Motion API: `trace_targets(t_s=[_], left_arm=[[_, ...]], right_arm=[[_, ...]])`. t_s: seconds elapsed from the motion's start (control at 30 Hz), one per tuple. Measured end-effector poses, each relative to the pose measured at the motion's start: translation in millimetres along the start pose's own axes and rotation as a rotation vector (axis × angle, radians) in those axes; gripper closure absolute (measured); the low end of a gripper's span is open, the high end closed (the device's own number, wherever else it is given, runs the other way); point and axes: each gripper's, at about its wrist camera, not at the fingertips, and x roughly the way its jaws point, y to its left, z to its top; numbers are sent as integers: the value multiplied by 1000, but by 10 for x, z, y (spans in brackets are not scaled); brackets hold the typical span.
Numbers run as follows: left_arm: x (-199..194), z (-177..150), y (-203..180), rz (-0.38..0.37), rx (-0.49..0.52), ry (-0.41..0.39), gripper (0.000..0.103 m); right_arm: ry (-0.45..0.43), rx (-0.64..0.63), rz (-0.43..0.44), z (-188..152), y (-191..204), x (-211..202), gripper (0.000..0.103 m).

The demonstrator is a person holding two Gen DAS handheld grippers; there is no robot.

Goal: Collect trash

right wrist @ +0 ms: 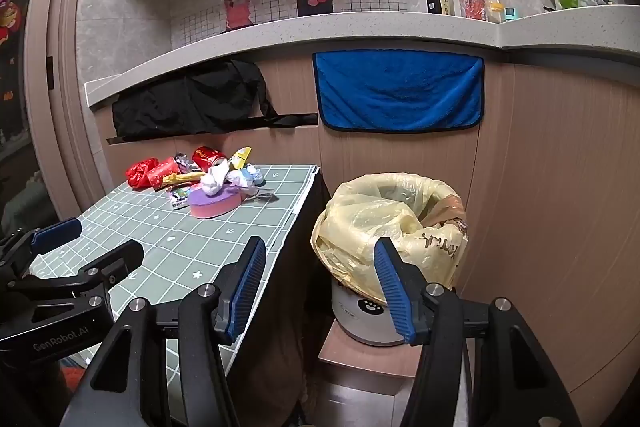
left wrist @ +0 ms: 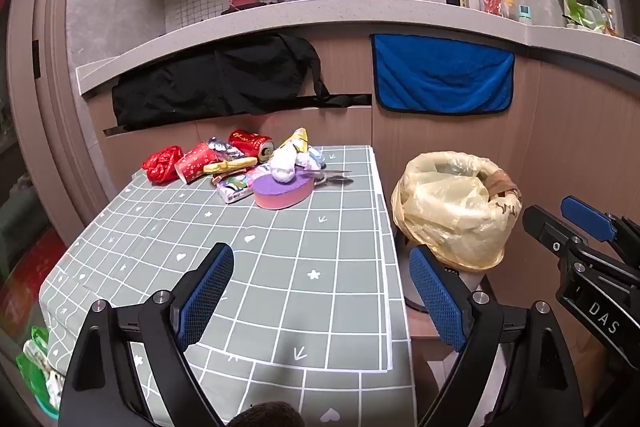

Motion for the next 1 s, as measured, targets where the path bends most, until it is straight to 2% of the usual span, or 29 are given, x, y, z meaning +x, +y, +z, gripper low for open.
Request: trace_targets(t_s=[1.0], left_arm=[[-4, 18, 15, -3, -4, -5, 14]], right_arm=[[-6, -6, -4, -4, -4, 0, 49]])
